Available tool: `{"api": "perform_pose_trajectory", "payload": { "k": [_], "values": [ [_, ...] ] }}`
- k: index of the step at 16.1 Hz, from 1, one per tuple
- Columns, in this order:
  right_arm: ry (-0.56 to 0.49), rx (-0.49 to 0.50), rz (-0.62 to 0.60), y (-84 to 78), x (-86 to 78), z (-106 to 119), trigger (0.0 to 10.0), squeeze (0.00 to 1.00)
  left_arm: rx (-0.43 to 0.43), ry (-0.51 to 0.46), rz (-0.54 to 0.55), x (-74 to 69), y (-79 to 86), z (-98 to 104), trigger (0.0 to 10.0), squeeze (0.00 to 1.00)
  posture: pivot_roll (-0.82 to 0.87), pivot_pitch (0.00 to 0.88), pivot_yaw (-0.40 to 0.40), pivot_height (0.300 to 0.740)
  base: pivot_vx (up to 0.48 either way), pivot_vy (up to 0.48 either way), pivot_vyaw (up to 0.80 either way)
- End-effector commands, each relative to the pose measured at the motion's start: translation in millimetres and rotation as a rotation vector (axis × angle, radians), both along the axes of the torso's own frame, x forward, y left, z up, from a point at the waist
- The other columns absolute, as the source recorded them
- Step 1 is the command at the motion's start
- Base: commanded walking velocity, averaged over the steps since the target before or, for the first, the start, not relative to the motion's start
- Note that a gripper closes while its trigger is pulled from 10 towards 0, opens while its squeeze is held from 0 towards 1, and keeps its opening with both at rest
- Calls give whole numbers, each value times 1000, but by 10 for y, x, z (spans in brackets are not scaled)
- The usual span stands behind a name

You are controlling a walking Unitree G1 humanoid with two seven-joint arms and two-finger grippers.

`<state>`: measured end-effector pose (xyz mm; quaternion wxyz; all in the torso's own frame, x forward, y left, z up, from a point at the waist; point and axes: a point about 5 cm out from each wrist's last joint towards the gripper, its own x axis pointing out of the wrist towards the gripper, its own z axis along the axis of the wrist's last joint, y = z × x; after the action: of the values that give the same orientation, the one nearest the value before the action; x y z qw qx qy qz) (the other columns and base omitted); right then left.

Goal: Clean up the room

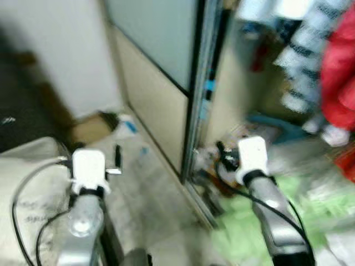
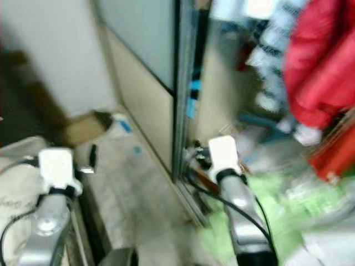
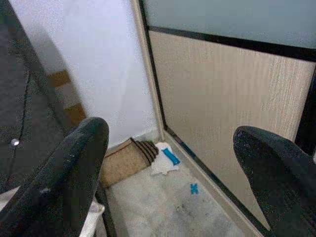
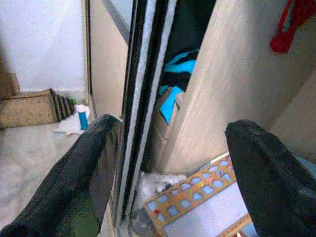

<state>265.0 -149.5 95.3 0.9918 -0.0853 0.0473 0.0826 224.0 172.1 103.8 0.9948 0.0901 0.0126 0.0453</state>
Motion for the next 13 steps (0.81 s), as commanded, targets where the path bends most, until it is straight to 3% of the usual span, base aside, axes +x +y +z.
{"api": "perform_pose_trajectory", "payload": {
  "k": [1, 4, 10, 13],
  "values": [
    [-11, 14, 27, 63, 21, 34, 10000, 0, 16, -11, 1, 14, 30, 31, 10000, 0, -37, 0, -62, 740, 0, 0, 800],
    [-16, 20, 33, 77, 51, 47, 10000, 0, 13, -14, -8, 25, 18, 30, 10000, 0, -35, 0, -65, 740, 0, 0, 0],
    [-71, 10, -10, 77, 127, 142, 10000, 0, 4, -22, -23, 66, -4, 53, 10000, 0, -41, 0, -57, 740, 0, -368, 0],
    [-82, 19, -12, 82, 150, 175, 10000, 0, -31, -34, -20, 73, -8, 59, 10000, 0, -45, 0, -57, 740, 0, -86, 0]
  ]
}}
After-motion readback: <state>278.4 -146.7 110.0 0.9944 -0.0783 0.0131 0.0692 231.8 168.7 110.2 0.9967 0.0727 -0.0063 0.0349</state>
